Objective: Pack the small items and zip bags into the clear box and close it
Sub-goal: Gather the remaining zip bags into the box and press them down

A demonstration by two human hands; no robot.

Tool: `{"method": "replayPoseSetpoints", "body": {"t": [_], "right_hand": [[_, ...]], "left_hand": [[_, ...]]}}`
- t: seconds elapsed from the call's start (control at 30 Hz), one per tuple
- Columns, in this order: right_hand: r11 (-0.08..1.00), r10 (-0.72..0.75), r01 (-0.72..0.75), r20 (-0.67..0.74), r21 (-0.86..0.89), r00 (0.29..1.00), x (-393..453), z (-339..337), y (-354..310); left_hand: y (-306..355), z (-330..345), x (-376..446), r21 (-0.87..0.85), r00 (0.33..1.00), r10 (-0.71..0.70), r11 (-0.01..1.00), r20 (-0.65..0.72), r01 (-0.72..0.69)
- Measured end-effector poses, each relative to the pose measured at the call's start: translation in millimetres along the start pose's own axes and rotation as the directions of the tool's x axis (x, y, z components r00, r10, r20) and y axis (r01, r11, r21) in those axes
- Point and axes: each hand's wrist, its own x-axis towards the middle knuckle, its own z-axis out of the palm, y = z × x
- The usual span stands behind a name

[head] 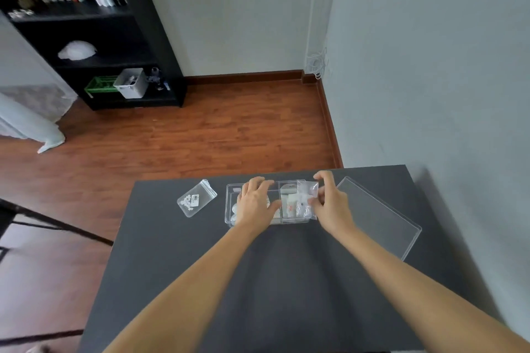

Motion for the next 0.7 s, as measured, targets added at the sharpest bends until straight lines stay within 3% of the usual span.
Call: {"method": "replayPoseSetpoints", "body": {"t": [0.13, 0.3, 0.43, 0.7], "right_hand": [[0.999, 0.000, 0.000, -0.011, -0.050, 1.000, 14.6, 5.1, 3.6], [0.993, 0.039, -0.033, 0.050, -0.111, 0.998, 25.4, 20.9, 7.7], [0.961, 0.018, 0.008, 0.093, -0.275, 0.996, 29.7, 34.2, 12.7], [0.815, -0.055, 0.097, 0.091, -0.572, 0.994, 32.8, 38.7, 18.5]], "left_hand": [[-6.0, 8.8, -2.8, 0.200, 0.982, -0.124, 0.975, 0.142, 0.094], [-12.7, 16.4, -5.0, 0.213, 0.976, -0.146, 0.971, 0.163, 0.110], [-15.3, 17.4, -3.1, 0.229, 0.975, -0.145, 0.968, 0.168, 0.104], [-16.6, 18.3, -1.6, 0.208, 0.977, -0.136, 0.973, 0.162, 0.101]]}}
